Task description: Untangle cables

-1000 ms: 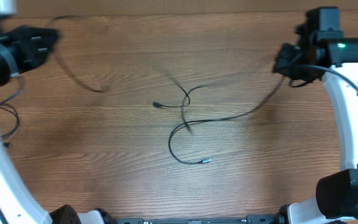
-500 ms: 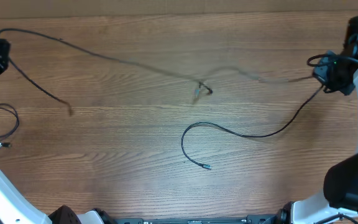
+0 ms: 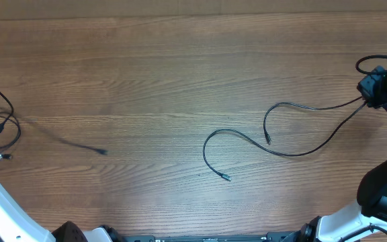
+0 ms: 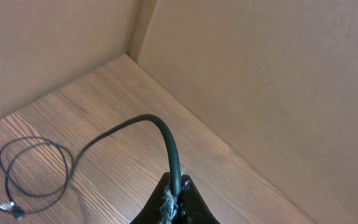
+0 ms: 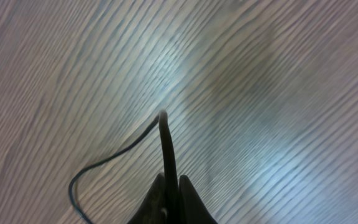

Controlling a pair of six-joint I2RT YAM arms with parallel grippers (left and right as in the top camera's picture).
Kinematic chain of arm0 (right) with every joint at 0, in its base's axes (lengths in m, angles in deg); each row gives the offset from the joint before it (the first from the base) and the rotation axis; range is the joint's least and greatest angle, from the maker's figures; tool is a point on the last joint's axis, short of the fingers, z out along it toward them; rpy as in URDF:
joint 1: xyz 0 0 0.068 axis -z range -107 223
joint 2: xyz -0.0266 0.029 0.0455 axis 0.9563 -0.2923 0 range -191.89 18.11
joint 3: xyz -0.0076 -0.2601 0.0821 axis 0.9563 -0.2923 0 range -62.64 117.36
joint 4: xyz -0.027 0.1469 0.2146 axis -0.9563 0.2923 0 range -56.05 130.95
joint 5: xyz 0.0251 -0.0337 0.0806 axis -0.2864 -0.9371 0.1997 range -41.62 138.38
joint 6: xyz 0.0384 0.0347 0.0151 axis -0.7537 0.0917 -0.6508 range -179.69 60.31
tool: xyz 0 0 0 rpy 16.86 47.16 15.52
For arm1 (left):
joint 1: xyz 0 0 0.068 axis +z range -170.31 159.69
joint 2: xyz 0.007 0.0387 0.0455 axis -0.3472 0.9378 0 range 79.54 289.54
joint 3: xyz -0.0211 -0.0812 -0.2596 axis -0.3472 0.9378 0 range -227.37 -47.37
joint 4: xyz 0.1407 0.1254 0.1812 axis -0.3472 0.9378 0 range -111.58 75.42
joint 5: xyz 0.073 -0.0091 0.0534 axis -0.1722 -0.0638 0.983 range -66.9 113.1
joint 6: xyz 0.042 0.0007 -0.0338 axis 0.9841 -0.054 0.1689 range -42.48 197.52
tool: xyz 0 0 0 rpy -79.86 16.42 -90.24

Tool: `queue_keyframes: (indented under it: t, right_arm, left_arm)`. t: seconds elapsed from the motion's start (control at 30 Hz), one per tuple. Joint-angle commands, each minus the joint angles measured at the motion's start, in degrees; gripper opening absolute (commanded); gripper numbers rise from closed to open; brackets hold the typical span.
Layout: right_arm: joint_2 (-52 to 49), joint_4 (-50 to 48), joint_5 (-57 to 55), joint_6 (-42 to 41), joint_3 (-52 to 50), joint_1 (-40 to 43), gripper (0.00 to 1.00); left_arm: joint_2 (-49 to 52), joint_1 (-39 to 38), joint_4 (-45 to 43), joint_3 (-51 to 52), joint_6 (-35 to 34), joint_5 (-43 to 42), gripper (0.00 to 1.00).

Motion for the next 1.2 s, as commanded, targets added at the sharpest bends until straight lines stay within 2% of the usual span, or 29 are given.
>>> queue_keyframes:
  t: [0.0,0.13,0.17,0.2,0.23,0.27,0.3,0.43,0.6,0.77,0.93,1.17]
  right_arm:
    - [0.0,-0.1,5.1,1.5,0.2,-2.1,0.04]
    - [0.0,-0.3,7.8,4.1,0.2,-5.5,0.04]
    - [0.0,-0.3,8.4,5.1,0.2,-6.7,0.04]
    - [0.0,-0.3,9.1,6.2,0.2,-7.7,0.04]
    - [0.0,-0.3,9.8,7.9,0.2,-8.9,0.04]
    - [0.0,-0.3,10.1,8.9,0.2,-10.3,0.04]
    - [0.0,-0.3,10.2,9.9,0.2,-11.9,0.04]
    - [0.0,-1.0,11.2,10.2,0.2,-16.3,0.04]
    - [0.3,-4.1,23.2,14.9,0.6,-21.3,0.04]
    - [0.6,-4.8,32.2,16.0,4.3,-26.7,0.04]
    - [1.7,-4.9,36.2,15.8,8.9,-32.1,0.04]
    - [1.9,-8.4,38.5,8.2,11.2,-38.8,0.04]
  left_arm:
    - [3.6,-1.5,-0.5,-1.2,2.9,1.7,0.04]
    - [8.2,-5.2,-1.4,-1.2,10.9,-1.1,0.04]
    - [9.4,-6.4,-2.2,-1.2,12.6,-0.4,0.06]
    - [10.3,-7.1,-2.9,-1.2,13.3,0.4,0.17]
    - [11.1,-7.7,-3.5,-1.2,13.4,1.2,0.41]
    - [12.2,-8.2,-3.9,-1.2,13.3,1.8,0.79]
    - [13.0,-8.4,-3.8,-1.2,12.7,2.3,1.0]
    - [14.5,-8.4,-0.7,-1.2,11.2,2.1,1.0]
    - [13.6,-9.9,6.3,-1.2,6.5,0.5,1.0]
    - [12.0,-12.7,11.2,-1.2,6.7,-13.0,1.0]
    - [11.9,-16.2,15.6,-1.2,11.3,-25.9,1.0]
    - [11.9,-25.3,20.1,-0.9,18.6,-31.4,0.97]
